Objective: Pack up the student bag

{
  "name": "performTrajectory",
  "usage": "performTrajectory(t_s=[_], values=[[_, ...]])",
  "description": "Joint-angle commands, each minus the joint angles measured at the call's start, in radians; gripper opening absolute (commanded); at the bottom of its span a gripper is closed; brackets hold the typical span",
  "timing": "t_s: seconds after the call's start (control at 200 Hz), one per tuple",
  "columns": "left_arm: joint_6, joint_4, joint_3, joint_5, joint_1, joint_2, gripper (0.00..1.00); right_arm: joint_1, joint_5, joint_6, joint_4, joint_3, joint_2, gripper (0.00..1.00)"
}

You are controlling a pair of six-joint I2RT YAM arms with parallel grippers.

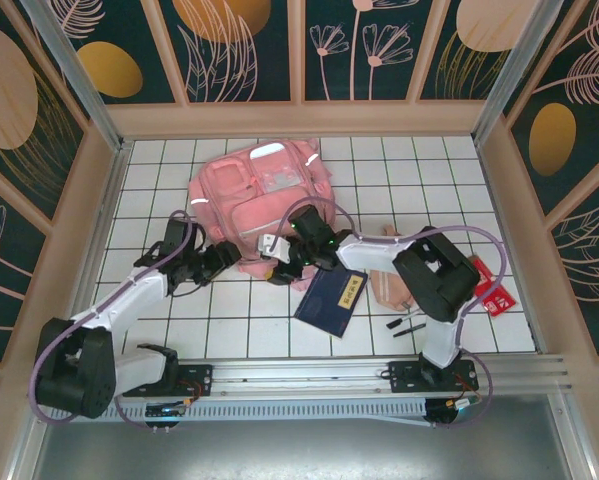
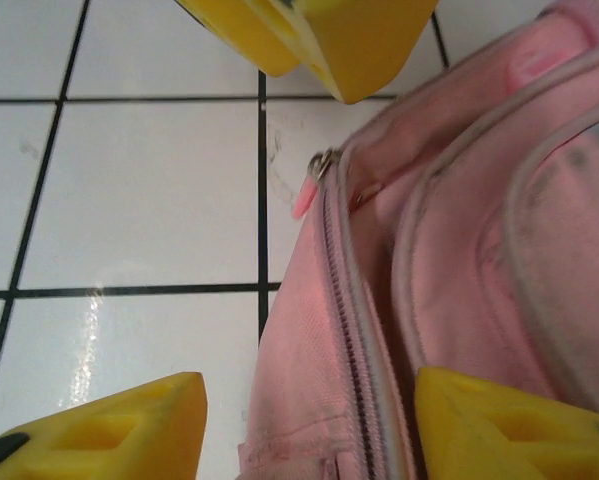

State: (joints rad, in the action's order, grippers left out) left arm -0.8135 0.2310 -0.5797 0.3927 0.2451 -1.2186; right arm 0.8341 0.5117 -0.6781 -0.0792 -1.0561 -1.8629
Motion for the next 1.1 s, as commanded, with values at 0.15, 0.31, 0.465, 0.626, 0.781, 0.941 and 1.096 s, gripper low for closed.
performTrajectory(t_s=[0.15, 0.31, 0.465, 0.626, 0.781, 0.941, 1.096], values=[[-0.023, -0.085, 0.042, 0.112, 0.0, 0.013, 0.74, 0.0, -0.006, -0.031, 0.023, -0.038, 0.023, 0.0], [-0.072, -0.133, 0.062, 0.17, 0.0, 0.036, 0.72, -0.047, 0.139, 0.067, -0.037, -0.043, 0.064, 0.0], [0.042, -0.209, 0.047, 0.245, -0.001, 0.017, 0.6, -0.094, 0.26, 0.024, 0.021, -0.058, 0.064, 0.0], [0.238, -0.144, -0.029, 0.266, 0.0, -0.07, 0.56, -0.145, 0.326, -0.105, 0.175, -0.102, 0.068, 0.0], [0.43, -0.126, -0.067, 0.328, 0.0, -0.119, 0.53, -0.179, 0.377, -0.166, 0.251, -0.125, 0.082, 0.0], [0.563, -0.167, -0.069, 0.448, 0.0, -0.12, 0.45, -0.195, 0.396, -0.201, 0.288, -0.137, 0.088, 0.0], [0.666, -0.233, -0.022, 0.491, 0.0, -0.091, 0.47, -0.209, 0.428, -0.234, 0.328, -0.142, 0.095, 0.0]])
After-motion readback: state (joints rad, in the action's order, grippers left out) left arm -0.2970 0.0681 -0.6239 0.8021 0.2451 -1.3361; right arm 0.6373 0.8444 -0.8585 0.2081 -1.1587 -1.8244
